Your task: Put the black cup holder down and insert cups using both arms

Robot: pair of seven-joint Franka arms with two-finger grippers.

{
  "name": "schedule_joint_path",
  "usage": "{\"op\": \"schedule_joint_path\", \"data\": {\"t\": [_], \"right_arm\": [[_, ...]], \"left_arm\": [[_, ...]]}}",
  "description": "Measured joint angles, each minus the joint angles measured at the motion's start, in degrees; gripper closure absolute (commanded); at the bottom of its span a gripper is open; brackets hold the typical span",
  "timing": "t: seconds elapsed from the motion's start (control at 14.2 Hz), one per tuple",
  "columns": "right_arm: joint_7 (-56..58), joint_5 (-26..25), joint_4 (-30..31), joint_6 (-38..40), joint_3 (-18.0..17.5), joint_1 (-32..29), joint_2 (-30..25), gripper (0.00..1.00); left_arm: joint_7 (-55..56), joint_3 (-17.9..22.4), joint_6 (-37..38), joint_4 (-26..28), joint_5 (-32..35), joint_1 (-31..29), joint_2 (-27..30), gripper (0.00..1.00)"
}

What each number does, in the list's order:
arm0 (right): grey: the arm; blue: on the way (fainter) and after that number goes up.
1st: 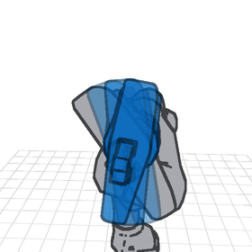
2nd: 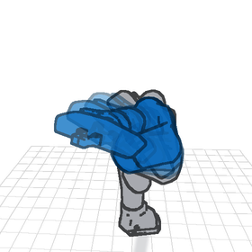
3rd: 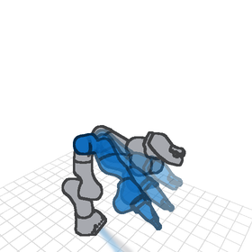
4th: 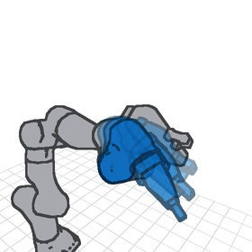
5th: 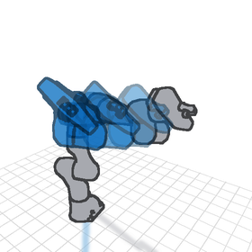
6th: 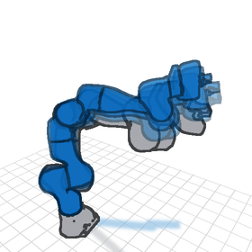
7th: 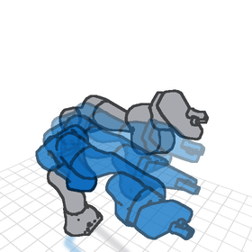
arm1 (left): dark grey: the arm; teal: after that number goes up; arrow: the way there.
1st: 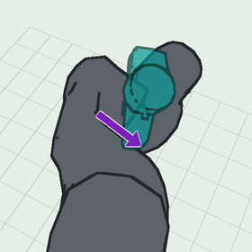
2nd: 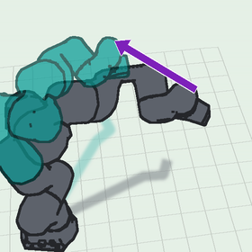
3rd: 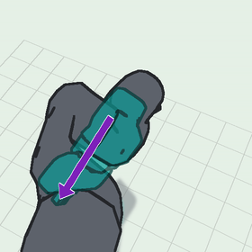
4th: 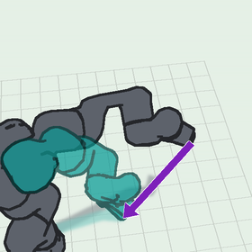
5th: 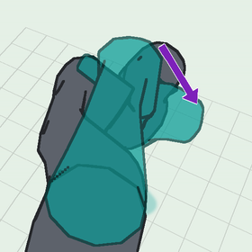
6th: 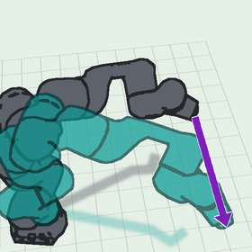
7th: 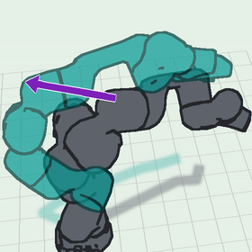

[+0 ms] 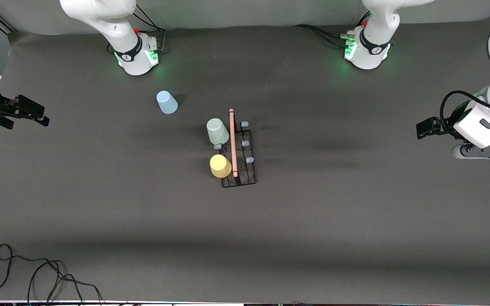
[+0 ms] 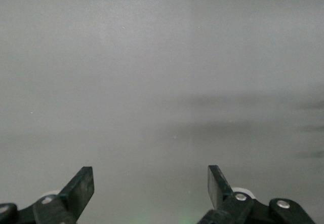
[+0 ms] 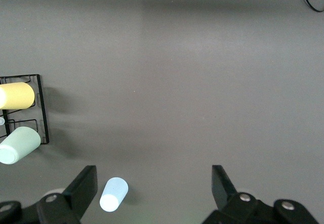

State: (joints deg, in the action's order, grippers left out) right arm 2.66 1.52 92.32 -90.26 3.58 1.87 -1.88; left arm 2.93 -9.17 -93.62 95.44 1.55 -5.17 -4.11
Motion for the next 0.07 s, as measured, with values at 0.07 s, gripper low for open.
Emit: {"op": "schedule_joint_path", "data": {"t": [0.07], "right_arm": [[-0.09, 0.0, 0.0, 0.0, 0.04, -0.03, 0.0, 0.0]], "left_arm": [[0.0, 0.0, 0.0, 0.0, 0.0, 0.0, 0.0, 0.0]]}}
